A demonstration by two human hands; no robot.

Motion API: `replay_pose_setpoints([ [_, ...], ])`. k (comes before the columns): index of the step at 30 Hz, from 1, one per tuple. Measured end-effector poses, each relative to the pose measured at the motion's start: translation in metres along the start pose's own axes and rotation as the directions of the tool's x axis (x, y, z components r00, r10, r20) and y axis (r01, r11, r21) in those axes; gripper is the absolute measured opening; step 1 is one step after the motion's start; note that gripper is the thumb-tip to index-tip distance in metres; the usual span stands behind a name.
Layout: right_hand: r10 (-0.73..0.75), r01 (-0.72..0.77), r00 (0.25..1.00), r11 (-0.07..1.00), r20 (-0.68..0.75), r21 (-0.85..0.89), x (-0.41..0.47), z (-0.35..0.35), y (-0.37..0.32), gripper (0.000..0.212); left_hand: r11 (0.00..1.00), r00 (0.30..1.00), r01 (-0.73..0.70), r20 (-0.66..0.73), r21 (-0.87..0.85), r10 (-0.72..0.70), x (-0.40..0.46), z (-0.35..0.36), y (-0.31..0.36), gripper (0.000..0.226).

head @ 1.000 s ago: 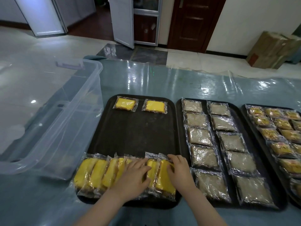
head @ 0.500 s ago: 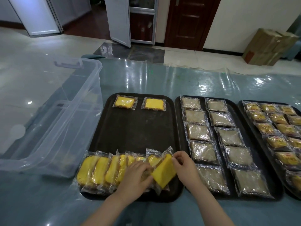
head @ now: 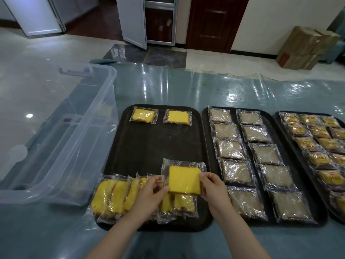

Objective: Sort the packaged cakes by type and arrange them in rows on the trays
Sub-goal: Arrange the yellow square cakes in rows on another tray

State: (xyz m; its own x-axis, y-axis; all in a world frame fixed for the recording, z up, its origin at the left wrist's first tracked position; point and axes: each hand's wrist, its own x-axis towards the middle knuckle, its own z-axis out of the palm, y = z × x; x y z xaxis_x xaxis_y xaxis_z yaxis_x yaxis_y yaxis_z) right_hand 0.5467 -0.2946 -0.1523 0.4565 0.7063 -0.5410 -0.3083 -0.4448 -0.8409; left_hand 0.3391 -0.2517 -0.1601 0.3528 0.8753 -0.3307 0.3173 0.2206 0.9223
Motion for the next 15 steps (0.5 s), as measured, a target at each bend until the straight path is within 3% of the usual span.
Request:
replay_pose_setpoints([
  [8, 0.046, -0.061, 0.991, 0.992, 0.125, 0.112, 0.002, 0.025, -0.003, 0.019, 0.978, 0.991, 0.079, -0.089, -0.193, -0.098, 0.014, -0.026, 0.004, 0.027],
  [11, 0.005, -0.001, 0.987, 1.0, 0.161, -0.028, 0.002, 0.037, -0.004, 0.026, 0.961, 0.986, 0.101, -0.101, -0.258, -0.13, 0.02, -0.037, 0.006, 0.028],
  [15, -0.036, 0.065, 0.986, 0.982, 0.161, -0.18, 0.008, 0.051, -0.011, 0.03, 0.97, 0.984, 0.102, -0.123, -0.22, -0.131, 0.03, -0.051, 0.005, 0.03],
])
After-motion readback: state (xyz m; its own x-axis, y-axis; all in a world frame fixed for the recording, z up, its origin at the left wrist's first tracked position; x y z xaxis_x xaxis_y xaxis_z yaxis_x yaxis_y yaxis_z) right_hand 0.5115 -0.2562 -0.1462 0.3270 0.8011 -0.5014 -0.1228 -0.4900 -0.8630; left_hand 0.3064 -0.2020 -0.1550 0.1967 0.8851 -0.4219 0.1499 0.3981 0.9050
